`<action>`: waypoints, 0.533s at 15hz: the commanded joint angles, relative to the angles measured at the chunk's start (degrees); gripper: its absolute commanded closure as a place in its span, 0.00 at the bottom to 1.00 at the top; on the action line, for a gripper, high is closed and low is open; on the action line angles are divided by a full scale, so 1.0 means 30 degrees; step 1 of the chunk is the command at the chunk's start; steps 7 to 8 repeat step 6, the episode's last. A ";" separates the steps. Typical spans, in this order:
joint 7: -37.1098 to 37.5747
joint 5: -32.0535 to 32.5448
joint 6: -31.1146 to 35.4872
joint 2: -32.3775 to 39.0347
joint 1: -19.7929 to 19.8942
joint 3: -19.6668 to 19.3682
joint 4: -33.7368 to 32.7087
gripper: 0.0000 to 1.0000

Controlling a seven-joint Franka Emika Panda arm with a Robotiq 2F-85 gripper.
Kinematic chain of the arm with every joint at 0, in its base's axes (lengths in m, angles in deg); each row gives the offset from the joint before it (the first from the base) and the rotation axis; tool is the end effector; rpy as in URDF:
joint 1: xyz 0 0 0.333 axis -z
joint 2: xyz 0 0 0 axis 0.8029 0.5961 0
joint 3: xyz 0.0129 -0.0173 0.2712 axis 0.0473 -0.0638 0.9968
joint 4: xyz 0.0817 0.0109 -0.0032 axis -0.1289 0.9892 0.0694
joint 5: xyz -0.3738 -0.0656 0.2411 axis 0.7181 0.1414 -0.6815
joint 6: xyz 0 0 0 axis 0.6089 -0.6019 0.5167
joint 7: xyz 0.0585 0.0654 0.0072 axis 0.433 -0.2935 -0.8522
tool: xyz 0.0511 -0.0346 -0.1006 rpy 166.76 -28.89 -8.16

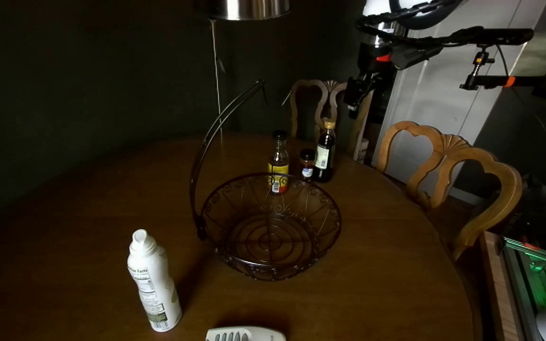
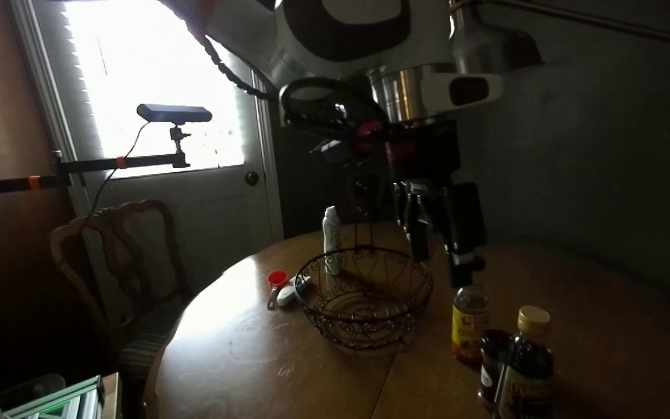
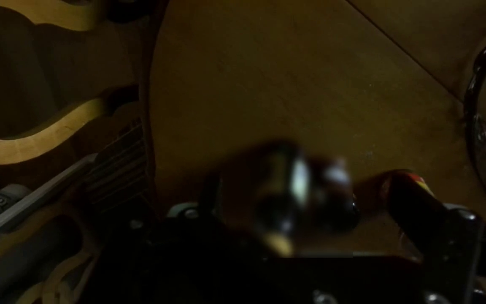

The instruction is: Remove the bottle out of the basket

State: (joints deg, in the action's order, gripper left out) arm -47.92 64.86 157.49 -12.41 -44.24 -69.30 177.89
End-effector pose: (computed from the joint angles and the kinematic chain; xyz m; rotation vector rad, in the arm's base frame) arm 0.5350 -0.1803 0.3475 2.8987 -0.5124 0.1059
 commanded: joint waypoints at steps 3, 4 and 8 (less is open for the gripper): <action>-0.0809 0.0291 -0.0071 -0.1947 -0.0316 0.0973 0.1598 0.00; -0.1184 0.0284 -0.0082 -0.2603 -0.0492 0.1199 0.2116 0.00; -0.1503 0.0269 -0.0089 -0.3503 -0.0643 0.1394 0.2801 0.00</action>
